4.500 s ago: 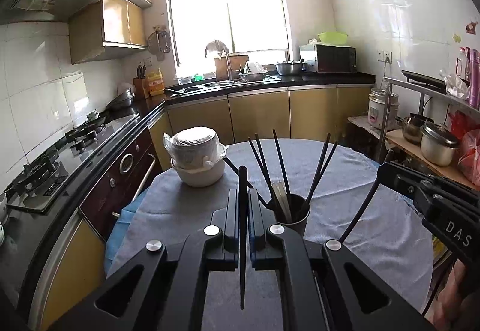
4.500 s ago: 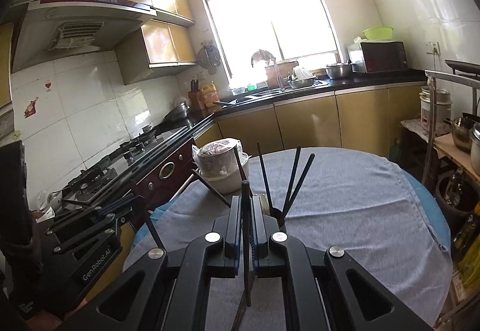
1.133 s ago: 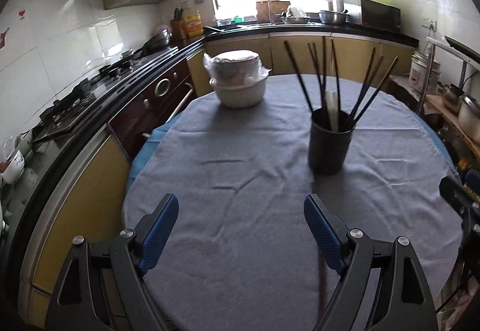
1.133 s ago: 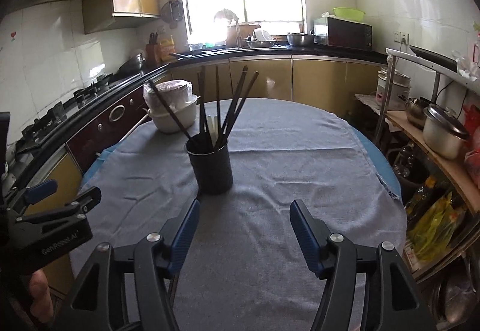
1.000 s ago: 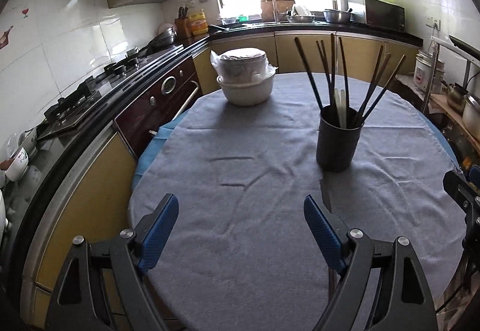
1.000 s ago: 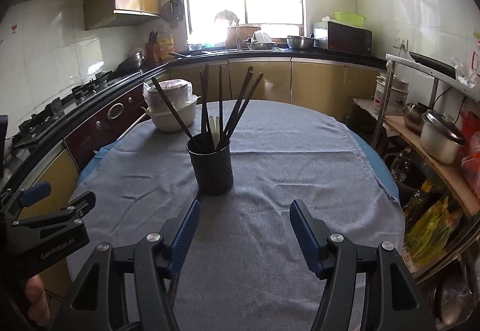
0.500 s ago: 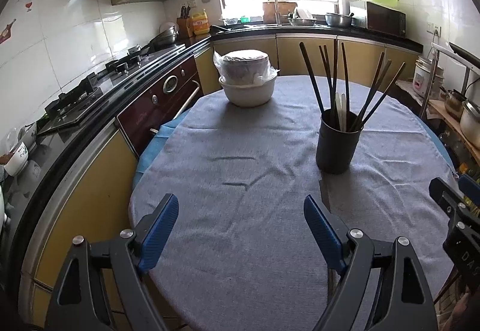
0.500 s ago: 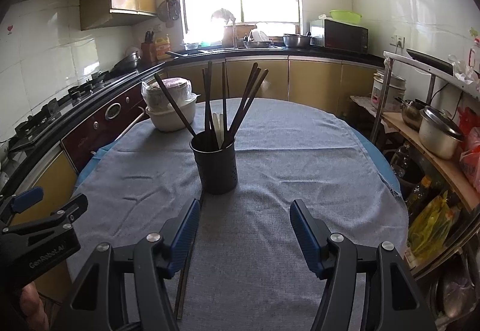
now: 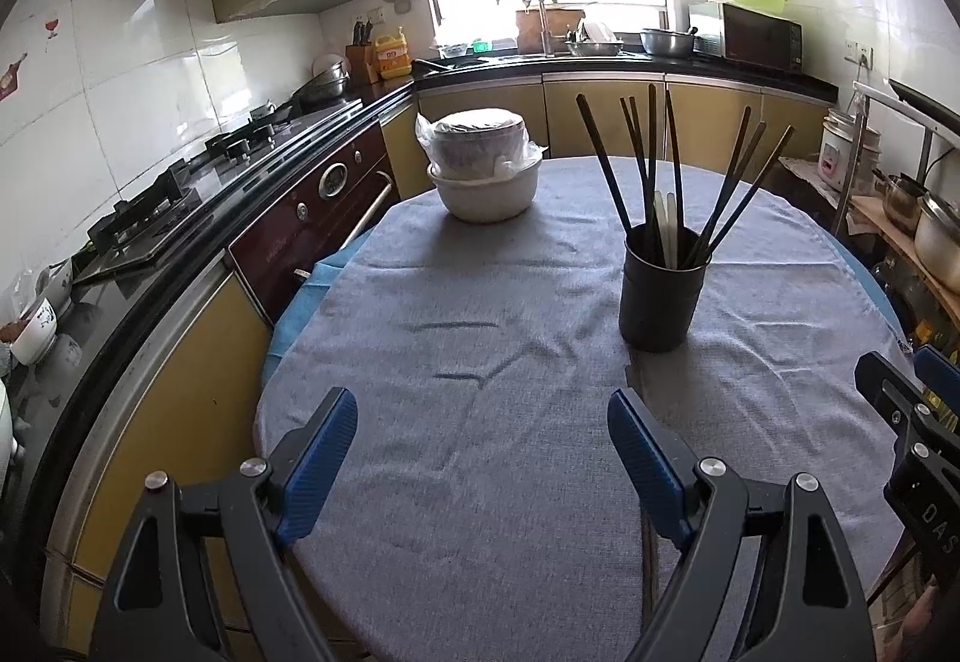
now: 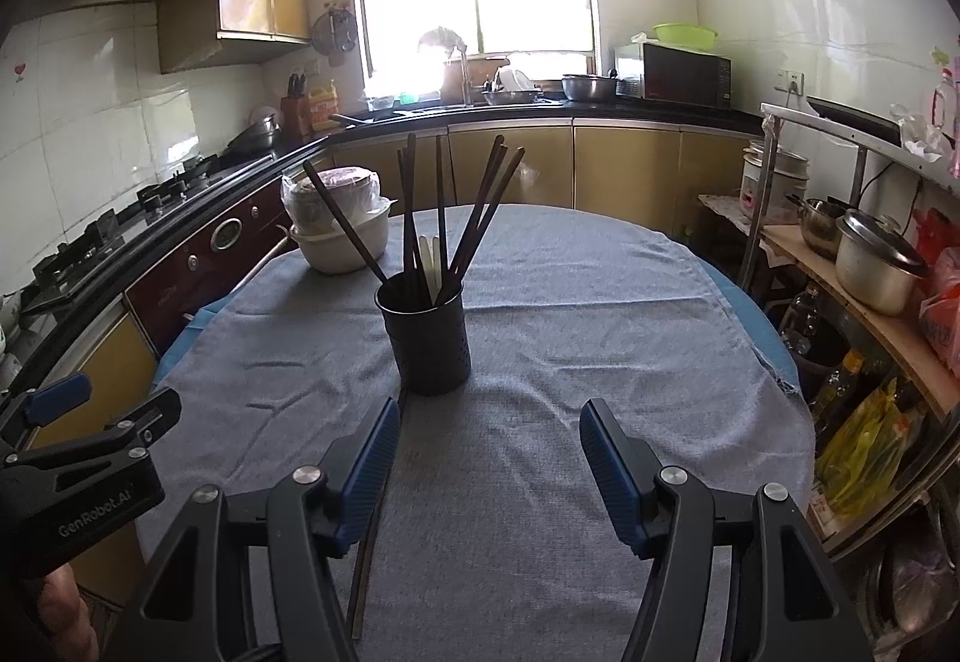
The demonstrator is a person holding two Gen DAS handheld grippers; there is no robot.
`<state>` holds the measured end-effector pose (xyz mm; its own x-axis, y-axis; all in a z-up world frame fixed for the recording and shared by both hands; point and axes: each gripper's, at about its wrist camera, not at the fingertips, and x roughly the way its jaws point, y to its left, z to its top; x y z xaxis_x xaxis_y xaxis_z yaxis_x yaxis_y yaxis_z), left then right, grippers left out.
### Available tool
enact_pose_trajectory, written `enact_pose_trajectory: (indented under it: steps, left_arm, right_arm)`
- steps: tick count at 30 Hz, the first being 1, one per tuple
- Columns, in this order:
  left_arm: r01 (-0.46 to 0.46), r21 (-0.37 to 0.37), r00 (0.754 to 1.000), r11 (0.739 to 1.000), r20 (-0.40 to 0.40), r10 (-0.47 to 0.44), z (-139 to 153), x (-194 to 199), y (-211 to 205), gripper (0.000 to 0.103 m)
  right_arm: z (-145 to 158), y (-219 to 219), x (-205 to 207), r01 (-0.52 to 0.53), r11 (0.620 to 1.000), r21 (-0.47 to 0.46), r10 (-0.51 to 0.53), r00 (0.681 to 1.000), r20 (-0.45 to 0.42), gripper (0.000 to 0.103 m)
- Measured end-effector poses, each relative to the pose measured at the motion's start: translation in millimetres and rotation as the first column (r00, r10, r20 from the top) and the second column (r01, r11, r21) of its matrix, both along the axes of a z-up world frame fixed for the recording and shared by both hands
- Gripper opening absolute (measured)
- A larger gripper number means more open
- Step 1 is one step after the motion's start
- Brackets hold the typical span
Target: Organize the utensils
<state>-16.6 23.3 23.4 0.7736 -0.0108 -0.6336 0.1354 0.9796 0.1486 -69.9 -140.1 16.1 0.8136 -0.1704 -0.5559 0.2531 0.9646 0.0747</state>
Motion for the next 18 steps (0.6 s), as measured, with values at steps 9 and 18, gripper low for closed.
enact_pose_trajectory:
  steps: [9,18]
  left_arm:
    - [0.006,0.013,1.0,1.0,-0.004,-0.006,-1.7,0.6,-3.1,0.086]
    - [0.002,0.016,1.0,1.0,0.002,-0.002,-2.3,1.8,-2.3,0.086]
  right_arm:
    - [-0.5,0.4,-0.1,-0.012,1.0,-0.001,0.012,1.0,0.005,0.066]
    - [-3.1,0.4,2.2,-0.012,1.0,0.007,0.012,1.0,-0.003,0.066]
